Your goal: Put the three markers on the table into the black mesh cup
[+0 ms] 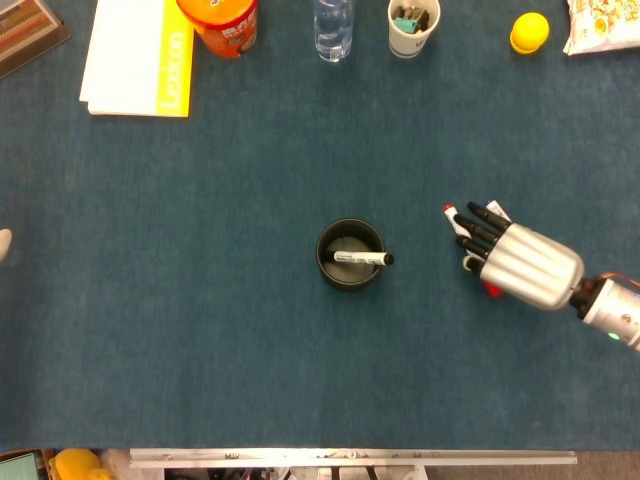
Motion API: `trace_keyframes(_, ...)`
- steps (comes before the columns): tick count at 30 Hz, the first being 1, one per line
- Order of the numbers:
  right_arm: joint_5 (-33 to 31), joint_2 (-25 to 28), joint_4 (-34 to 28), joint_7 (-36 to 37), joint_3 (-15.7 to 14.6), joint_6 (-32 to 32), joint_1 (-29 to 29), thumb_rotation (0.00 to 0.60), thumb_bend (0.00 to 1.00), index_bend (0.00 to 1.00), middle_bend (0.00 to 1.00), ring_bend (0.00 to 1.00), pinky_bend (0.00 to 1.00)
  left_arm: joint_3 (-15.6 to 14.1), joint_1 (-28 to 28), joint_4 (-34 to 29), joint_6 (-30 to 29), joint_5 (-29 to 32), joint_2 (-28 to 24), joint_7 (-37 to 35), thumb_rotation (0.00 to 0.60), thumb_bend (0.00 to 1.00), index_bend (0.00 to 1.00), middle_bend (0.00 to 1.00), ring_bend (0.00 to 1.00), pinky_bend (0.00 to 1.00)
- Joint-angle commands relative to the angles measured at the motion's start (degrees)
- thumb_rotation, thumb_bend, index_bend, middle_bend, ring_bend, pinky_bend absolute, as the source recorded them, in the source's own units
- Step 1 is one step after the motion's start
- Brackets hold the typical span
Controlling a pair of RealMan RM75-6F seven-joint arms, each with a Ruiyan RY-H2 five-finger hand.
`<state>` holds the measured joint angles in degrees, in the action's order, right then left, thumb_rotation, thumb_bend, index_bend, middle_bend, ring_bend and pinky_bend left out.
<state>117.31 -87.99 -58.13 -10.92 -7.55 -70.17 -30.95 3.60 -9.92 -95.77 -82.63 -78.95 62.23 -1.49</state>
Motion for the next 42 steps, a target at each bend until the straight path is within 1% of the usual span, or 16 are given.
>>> trace_keyframes(1, 0.1, -1.4, 0.9, -0.6, -0.6, 0.1, -0.9, 0.600, 0.15, 0.52, 0.33, 0.13, 0.15, 0.2, 0.1, 0.1, 0.0, 0.0, -0.1, -0.2, 0.600, 0.23, 0.25, 0.04, 0.00, 0.08)
trace_keyframes(9, 0.2, -3.9, 3.3, -2.0, -1.4, -1.2, -1.6, 0.600, 0.17, 0.53, 0.33, 0.13, 0.15, 0.4, 0.5, 0.1, 0.2, -0.5, -0.5, -1.2, 0.600, 0.23, 0.25, 0.04, 0.00, 0.08)
trace_keyframes(12, -0.1, -4.3, 4.1, -2.1, -1.7, -2.2, -1.4, 0.600, 0.19, 0.55, 0.33, 0.13, 0.15, 0.4, 0.7, 0.1, 0.2, -0.7, -0.7, -1.6, 0.600, 0.23, 0.25, 0.04, 0.00, 0.08)
trace_keyframes(18, -0.3, -4.6, 5.3, -3.0, -2.2, -3.2, -1.5, 0.600, 0.19, 0.55, 0.33, 0.13, 0.15, 0.5, 0.7, 0.0, 0.7, -1.1, -0.8, -2.3, 0.600, 0.23, 0.25, 0.04, 0.00, 0.08)
trace_keyframes(20, -0.5, -4.9, 5.8, -3.1, -2.3, -3.3, -1.5, 0.600, 0.19, 0.55, 0.33, 0.13, 0.13, 0.6, 0.7, -0.1, 0.6, -1.3, -0.8, -2.4, 0.600, 0.23, 0.25, 0.04, 0.00, 0.08)
trace_keyframes(23, -0.8, -5.3, 6.4, -3.1, -2.5, -3.6, -1.5, 0.600, 0.19, 0.55, 0.33, 0.11, 0.09, 0.6, 0.8, -0.2, 0.7, -1.5, -1.0, -2.6, 0.600, 0.23, 0.25, 0.04, 0.00, 0.08)
trace_keyframes(25, -1.3, -5.6, 6.5, -3.1, -2.6, -3.6, -1.2, 0.600, 0.21, 0.55, 0.29, 0.08, 0.03, 0.6, 0.9, -0.3, 0.7, -1.6, -1.1, -2.7, 0.600, 0.23, 0.25, 0.04, 0.00, 0.08)
trace_keyframes(27, -1.8, -5.8, 6.6, -3.1, -2.6, -3.8, -1.0, 0.600, 0.23, 0.55, 0.25, 0.05, 0.01, 0.6, 1.0, -0.3, 0.8, -1.6, -1.1, -2.8, 0.600, 0.23, 0.25, 0.04, 0.00, 0.08)
trace_keyframes(31, -2.7, -6.4, 6.9, -3.2, -2.6, -4.2, -0.5, 0.600, 0.23, 0.53, 0.19, 0.00, 0.00, 0.6, 1.1, -0.3, 1.0, -1.6, -1.3, -2.8, 0.600, 0.23, 0.25, 0.04, 0.00, 0.08)
trace_keyframes(37, -3.2, -7.3, 8.0, -2.7, -2.8, -5.5, 0.0, 0.600, 0.23, 0.53, 0.15, 0.00, 0.00, 0.7, 1.0, -0.5, 1.2, -1.7, -1.5, -2.9, 0.600, 0.23, 0.25, 0.03, 0.00, 0.08)
trace_keyframes(42, -3.2, -8.3, 9.8, -2.2, -3.3, -5.8, 0.0, 0.600, 0.23, 0.53, 0.14, 0.00, 0.00, 0.7, 1.0, -0.6, 1.5, -1.7, -1.6, -2.8, 0.600, 0.23, 0.25, 0.03, 0.00, 0.08)
